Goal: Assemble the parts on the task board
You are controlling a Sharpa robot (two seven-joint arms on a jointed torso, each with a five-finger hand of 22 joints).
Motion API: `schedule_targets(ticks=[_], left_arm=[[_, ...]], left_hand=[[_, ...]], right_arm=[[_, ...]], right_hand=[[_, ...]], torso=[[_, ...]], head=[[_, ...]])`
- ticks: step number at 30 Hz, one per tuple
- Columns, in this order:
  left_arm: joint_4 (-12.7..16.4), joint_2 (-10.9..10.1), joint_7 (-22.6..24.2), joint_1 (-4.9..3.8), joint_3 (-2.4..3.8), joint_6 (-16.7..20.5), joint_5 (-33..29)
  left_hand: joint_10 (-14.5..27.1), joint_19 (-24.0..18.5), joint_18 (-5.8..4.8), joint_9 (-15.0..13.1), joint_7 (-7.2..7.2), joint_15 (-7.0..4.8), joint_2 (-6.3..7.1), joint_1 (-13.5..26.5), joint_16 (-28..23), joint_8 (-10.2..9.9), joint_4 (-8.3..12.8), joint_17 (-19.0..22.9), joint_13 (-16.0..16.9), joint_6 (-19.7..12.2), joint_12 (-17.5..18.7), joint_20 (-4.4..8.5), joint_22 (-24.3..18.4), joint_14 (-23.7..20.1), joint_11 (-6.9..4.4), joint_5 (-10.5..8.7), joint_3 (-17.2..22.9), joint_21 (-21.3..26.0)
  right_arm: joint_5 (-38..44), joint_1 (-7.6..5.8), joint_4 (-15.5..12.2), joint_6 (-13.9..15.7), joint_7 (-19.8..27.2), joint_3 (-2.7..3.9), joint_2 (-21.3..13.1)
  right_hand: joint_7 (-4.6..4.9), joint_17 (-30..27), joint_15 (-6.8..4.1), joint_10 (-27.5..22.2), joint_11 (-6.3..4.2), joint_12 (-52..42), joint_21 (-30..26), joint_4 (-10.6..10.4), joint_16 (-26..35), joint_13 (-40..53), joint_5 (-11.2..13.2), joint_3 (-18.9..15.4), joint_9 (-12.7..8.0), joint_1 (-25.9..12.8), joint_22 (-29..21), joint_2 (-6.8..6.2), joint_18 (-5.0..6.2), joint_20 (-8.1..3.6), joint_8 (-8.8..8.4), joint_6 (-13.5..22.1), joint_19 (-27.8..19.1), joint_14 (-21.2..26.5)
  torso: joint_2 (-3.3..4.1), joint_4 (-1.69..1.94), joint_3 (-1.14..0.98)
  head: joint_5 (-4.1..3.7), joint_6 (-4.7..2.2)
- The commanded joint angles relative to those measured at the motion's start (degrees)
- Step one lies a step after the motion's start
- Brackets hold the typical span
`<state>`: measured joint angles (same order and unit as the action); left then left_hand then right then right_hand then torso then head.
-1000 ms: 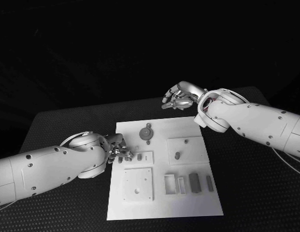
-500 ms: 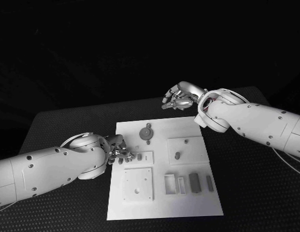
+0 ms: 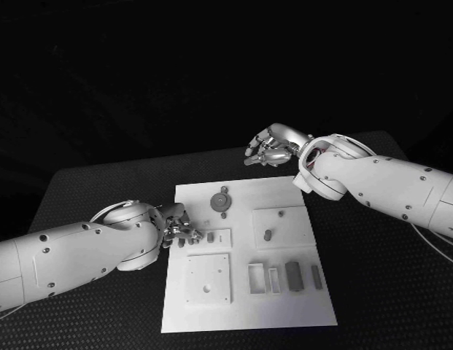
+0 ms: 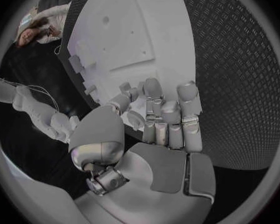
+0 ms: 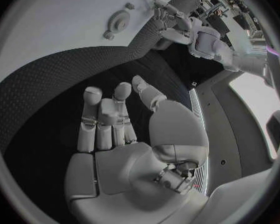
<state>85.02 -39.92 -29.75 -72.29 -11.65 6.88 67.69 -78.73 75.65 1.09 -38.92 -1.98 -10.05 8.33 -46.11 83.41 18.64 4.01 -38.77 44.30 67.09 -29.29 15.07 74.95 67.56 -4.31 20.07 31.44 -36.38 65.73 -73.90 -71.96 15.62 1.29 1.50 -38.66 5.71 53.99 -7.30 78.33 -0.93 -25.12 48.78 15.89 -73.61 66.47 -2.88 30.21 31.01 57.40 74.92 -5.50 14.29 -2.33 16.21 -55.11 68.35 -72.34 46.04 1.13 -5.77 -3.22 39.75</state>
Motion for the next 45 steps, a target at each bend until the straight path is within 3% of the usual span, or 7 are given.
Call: schedule_targets(ticks=[1, 8, 15, 20, 25, 35, 45], left_arm=[[-0.2, -0.11, 0.29, 0.06, -0.02, 0.53, -0.83], [-0.38, -0.17, 0.24, 0.06, -0.01, 0.72, -1.92], [-0.59, -0.17, 0.11, 0.05, 0.02, 0.47, -2.47], [-0.53, -0.44, 0.23, 0.04, 0.24, 0.89, -3.16], [-0.97, -0.6, 0.2, 0.03, 0.51, 1.01, -4.74], [-4.12, -0.24, 2.64, -0.19, 2.85, 3.88, -9.23], [-5.67, 0.16, 20.37, -1.08, 3.57, 9.1, -12.46]], left_hand=[[0.4, 0.07, 2.12, 0.05, 0.04, -0.27, 0.94, 0.13, -0.28, 0.35, -0.92, -0.07, -0.1, -0.36, -0.41, 0.48, 1.06, 0.03, 0.04, -1.95, 0.08, 0.24], [0.47, 0.0, 2.15, 0.04, 0.08, -0.31, 2.05, 1.38, -0.26, 0.42, -3.12, -0.15, -0.18, -0.43, -0.6, 0.5, 1.09, -0.01, 0.05, -5.1, -0.08, 0.29], [0.68, -0.16, 2.4, -0.03, 0.11, -0.35, 4.68, 2.06, -0.29, 0.53, -7.81, -0.29, -0.34, -0.68, -0.84, 0.59, 1.09, -0.17, -0.04, -14.19, 1.04, 0.41], [0.72, -0.19, 2.44, -0.1, 0.12, -0.37, 5.25, 1.87, -0.29, 0.59, -9.17, -0.33, -0.36, -0.77, -0.92, 0.57, 1.1, -0.2, 0.03, -15.57, 1.24, 0.39], [0.75, -0.23, 2.46, -0.14, 0.12, -0.36, 5.08, 1.48, -0.27, 0.63, -9.48, -0.37, -0.36, -0.78, -0.95, 0.57, 1.12, -0.24, 0.03, -15.81, 1.31, 0.38], [3.81, -2.84, 2.24, 0.44, -1.49, 1.05, 3.13, -2.41, -1.57, -1.19, -6.82, -0.01, -0.8, -4.81, 0.15, -0.41, 0.88, -2.55, 1.52, -14.29, -0.71, 1.6], [12.83, -10.0, 1.74, 1.07, -5.21, 5.17, -1.17, -13.02, -7.3, -3.6, 4.56, 2.66, -3.16, -11.81, 4.53, -4.46, -1.15, -9.84, 5.45, -7.25, 0.52, 7.3]], right_arm=[[0.07, 0.05, 0.0, -0.66, 0.39, 0.03, 0.05], [-0.06, 0.08, -0.01, -0.67, 0.34, 0.03, 0.05], [0.03, 0.09, 0.02, -0.62, 0.29, 0.03, -0.01], [0.03, 0.09, 0.07, -0.61, 0.31, 0.03, 0.1], [0.04, 0.1, 0.17, -0.5, 0.32, 0.03, 0.12], [0.04, 0.1, 0.59, -0.2, 0.42, 0.03, 0.23], [-0.03, 0.1, 1.18, 0.02, 0.53, 0.03, 0.33]], right_hand=[[0.05, 0.1, 0.26, -0.22, 0.12, 0.31, -0.31, -0.09, 0.38, 0.1, 0.08, -0.06, 0.1, -0.54, 0.95, 0.07, 0.71, -0.25, -0.21, 0.5, 0.15, 0.0], [0.05, 0.1, 0.26, -0.22, 0.12, 0.32, -0.32, 0.13, 0.39, 0.11, 0.08, 0.08, 0.12, -0.19, 0.96, 0.16, 0.71, -0.29, -0.26, 0.55, 0.14, 0.01], [0.06, 0.1, 0.27, -0.23, 0.13, 0.33, -0.33, 0.18, 0.4, 0.11, 0.08, 0.11, 0.13, -0.11, 0.96, 0.18, 0.71, -0.29, -0.28, 0.57, 0.13, 0.01], [0.07, 0.1, 0.28, -0.23, 0.13, 0.33, -0.33, 0.2, 0.4, 0.11, 0.08, 0.12, 0.14, -0.07, 0.96, 0.19, 0.71, -0.29, -0.28, 0.57, 0.13, 0.01], [0.07, 0.1, 0.28, -0.23, 0.14, 0.33, -0.33, 0.21, 0.4, 0.11, 0.08, 0.11, 0.15, -0.07, 0.96, 0.19, 0.71, -0.29, -0.29, 0.58, 0.13, 0.01], [0.08, 0.11, 0.29, -0.22, 0.15, 0.33, -0.33, 0.26, 0.4, 0.12, 0.08, 0.12, 0.15, 0.0, 0.97, 0.18, 0.71, -0.29, -0.32, 0.62, 0.13, 0.01], [0.12, 0.11, 0.31, -0.22, 0.18, 0.33, -0.33, 0.29, 0.41, 0.13, 0.08, 0.09, 0.14, 0.01, 0.97, 0.14, 0.71, -0.27, -0.42, 0.78, 0.12, 0.02]], torso=[[-0.01, -0.02, 0.01], [0.0, 0.01, 0.0], [-0.01, 0.04, -0.01], [-0.04, -0.01, -0.02], [-0.01, -0.03, -0.04], [-0.04, -0.02, -0.06], [-0.01, -0.01, -0.06]], head=[[-0.05, 0.0], [-0.1, 0.01], [-0.08, 0.04], [-0.07, -0.02], [-0.11, -0.11], [-0.34, -0.3], [-0.55, -0.77]])
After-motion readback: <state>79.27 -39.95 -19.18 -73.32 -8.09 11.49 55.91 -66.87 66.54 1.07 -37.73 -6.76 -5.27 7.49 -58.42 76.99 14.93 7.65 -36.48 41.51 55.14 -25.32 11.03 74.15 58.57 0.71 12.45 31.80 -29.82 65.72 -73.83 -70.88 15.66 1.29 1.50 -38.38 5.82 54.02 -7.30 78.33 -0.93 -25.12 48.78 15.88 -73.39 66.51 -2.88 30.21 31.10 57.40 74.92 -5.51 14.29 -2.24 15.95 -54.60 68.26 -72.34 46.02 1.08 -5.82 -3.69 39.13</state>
